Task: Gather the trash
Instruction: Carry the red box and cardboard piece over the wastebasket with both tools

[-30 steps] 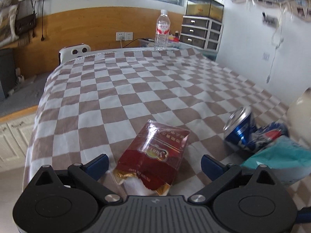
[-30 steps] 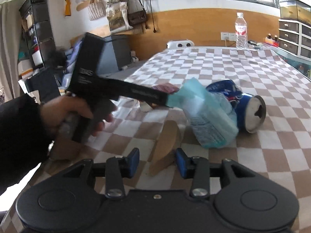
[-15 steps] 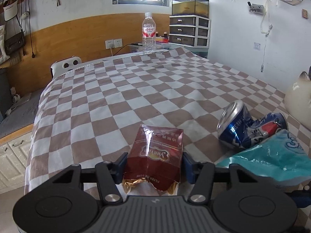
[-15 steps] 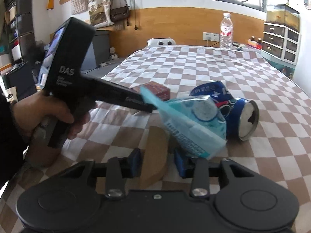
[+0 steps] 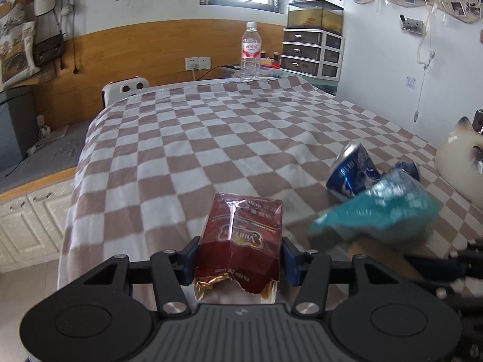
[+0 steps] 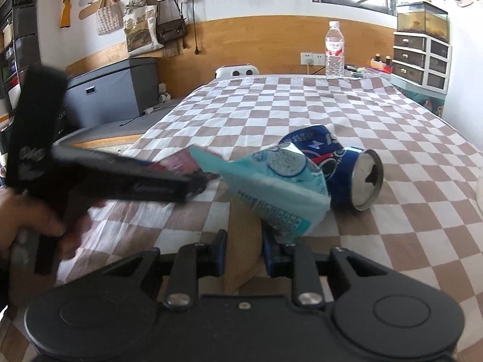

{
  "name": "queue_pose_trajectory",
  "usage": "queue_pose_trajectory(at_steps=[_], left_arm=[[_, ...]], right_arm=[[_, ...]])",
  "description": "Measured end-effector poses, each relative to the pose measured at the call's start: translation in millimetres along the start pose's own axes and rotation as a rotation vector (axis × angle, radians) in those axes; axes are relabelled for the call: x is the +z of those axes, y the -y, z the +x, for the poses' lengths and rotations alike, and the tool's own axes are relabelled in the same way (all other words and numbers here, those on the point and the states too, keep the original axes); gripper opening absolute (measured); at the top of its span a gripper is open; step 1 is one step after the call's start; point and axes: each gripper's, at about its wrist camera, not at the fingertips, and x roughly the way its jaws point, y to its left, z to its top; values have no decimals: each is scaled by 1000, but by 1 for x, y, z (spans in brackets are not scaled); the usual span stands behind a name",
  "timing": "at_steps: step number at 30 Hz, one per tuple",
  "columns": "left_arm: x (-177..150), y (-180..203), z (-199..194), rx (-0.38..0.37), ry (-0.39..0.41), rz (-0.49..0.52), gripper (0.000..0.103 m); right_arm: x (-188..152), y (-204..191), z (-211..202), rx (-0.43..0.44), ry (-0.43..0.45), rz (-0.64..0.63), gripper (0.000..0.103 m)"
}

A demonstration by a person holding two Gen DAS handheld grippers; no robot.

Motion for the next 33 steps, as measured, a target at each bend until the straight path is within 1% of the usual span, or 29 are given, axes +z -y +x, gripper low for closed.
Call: queue_pose_trajectory(at_steps=[4, 6, 9, 14, 18, 23, 33], left_arm=[[-13, -1, -19, 13, 2, -20, 54], [-20, 0, -29, 22, 1, -24, 54], [-28, 0, -44, 28, -1, -24, 53], [-38, 0, -70, 10, 6, -46, 53], [-44, -2, -88, 7, 18, -59, 53], [-51, -3, -112, 13, 32, -41, 53], [-67, -22, -161, 29, 74, -52, 53]], right_arm=[[-2, -4, -5, -43, 27, -12, 25], [-3, -7, -7, -64, 29, -23, 25], [-4, -15, -8, -74, 24, -52, 25], [-7, -18, -14, -77, 13, -17, 25], [-13, -25, -20, -120, -10, -9, 25], [-19, -38, -42, -135, 5, 4, 25], [-18, -69, -91, -170, 69, 13, 25]])
